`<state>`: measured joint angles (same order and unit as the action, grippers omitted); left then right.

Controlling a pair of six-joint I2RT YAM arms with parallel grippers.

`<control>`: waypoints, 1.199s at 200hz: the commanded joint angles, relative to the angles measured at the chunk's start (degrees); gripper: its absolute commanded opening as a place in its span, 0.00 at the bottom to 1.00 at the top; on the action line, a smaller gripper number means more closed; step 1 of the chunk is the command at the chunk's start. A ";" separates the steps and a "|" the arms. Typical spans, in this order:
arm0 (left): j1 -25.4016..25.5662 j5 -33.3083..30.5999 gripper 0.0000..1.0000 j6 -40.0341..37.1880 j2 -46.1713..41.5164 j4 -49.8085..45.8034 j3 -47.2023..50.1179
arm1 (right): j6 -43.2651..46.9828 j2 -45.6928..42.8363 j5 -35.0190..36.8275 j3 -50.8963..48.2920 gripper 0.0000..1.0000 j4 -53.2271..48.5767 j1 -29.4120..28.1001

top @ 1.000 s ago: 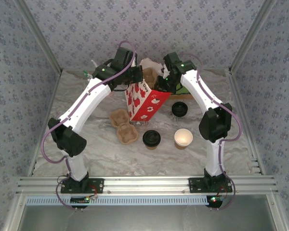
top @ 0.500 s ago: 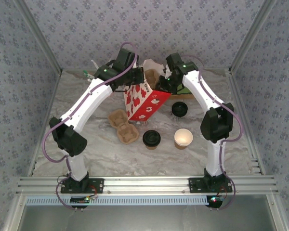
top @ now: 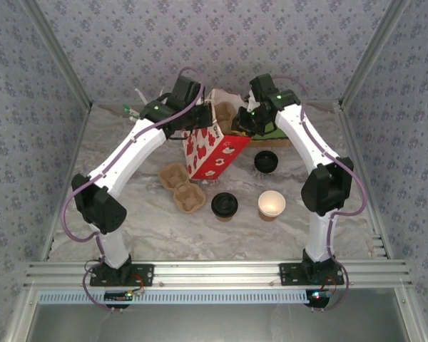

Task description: Pack the takeout coffee

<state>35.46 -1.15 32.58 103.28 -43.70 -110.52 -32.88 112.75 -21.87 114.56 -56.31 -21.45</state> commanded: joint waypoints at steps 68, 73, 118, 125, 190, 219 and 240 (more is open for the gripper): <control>-1.61 0.33 0.00 1.08 -6.69 4.06 8.13 | -1.92 -2.91 -0.40 -2.33 0.18 1.34 -0.07; -1.62 0.39 0.00 1.07 -6.76 4.06 8.17 | -1.90 -2.76 -0.29 -2.24 0.18 1.20 -0.09; -1.71 0.77 0.00 1.05 -6.78 4.15 8.13 | -1.42 -2.10 1.45 -1.93 0.38 -0.45 -0.43; -1.70 0.87 0.00 1.02 -6.78 4.11 8.12 | -1.31 -2.09 1.62 -1.81 0.38 -0.55 -0.54; -1.71 0.71 0.00 0.82 -6.78 4.10 8.47 | 1.23 -1.81 6.25 3.33 0.44 -3.00 -1.96; -1.78 0.86 0.00 0.82 -6.87 4.32 8.67 | 4.05 -1.24 11.94 7.63 0.46 -5.92 -3.40; -1.77 0.97 0.00 0.91 -6.85 4.42 8.75 | 5.91 0.10 15.93 10.59 0.47 -8.65 -5.03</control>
<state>34.13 -0.71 33.65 98.13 -39.59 -102.13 -30.52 111.70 -12.73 121.12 -59.79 -24.80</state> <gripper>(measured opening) 0.054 0.464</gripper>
